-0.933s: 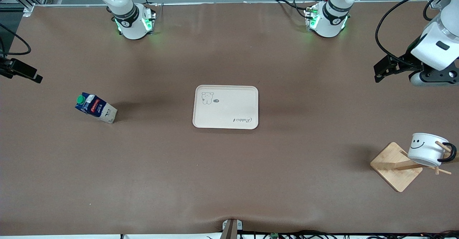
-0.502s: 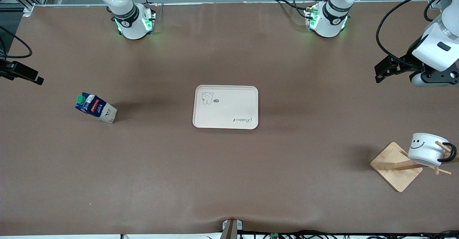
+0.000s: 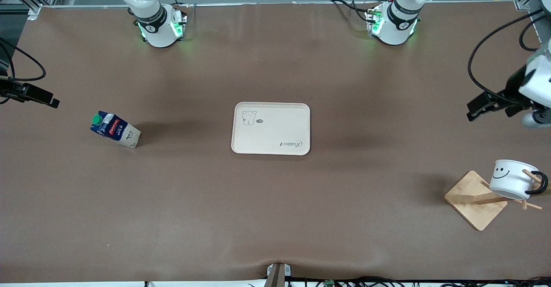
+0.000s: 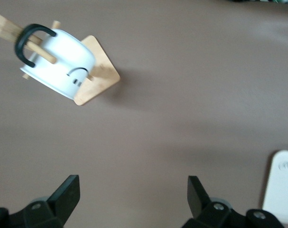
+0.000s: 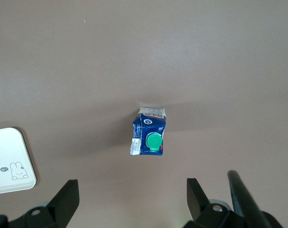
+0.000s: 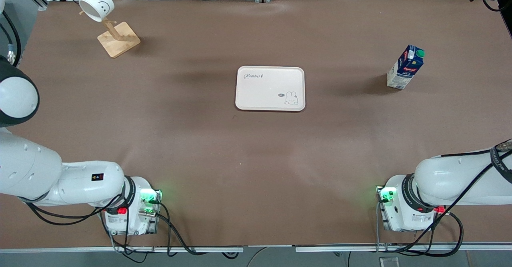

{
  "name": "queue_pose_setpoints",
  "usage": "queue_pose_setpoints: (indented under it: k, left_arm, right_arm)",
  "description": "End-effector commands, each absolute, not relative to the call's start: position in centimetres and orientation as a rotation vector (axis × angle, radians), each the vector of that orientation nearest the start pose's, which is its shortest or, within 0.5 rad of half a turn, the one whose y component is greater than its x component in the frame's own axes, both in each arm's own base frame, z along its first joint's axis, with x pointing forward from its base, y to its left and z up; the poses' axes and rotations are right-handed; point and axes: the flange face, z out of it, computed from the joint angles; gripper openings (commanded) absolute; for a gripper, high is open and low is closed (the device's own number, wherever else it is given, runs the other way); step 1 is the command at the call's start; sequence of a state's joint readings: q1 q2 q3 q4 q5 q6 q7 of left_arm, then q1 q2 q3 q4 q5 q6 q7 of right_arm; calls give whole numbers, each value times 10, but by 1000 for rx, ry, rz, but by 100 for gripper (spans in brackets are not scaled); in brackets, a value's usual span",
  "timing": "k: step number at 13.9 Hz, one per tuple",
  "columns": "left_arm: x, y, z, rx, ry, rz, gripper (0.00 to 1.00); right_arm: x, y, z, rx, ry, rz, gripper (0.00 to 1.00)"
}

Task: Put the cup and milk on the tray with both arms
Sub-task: 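Move the right gripper toward the carton while the left gripper approaches the mug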

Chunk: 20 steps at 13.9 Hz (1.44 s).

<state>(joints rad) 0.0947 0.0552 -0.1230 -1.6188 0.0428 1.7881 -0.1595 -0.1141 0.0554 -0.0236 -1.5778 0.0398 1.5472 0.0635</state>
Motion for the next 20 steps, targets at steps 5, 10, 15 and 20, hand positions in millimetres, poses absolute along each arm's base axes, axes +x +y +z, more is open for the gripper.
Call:
queue_pose_setpoints:
  k: [5,10,15,20]
  left_arm:
    - [567,50,545,-3066,-396,-492,100]
    - [557,88,499,-3048,-548,-664,100]
    - [560,101,461,-3037,-614,-791,100]
    - [578,108,430,-3033,-675,-881,100]
  right_arm:
    - [573,-74,582,-3067,330,147,100]
    - [596,-58,520,-3084,280,328,100]
    - [601,-66,519,-3155,255,306,100]
    - [603,-65,485,-3122,224,453,100]
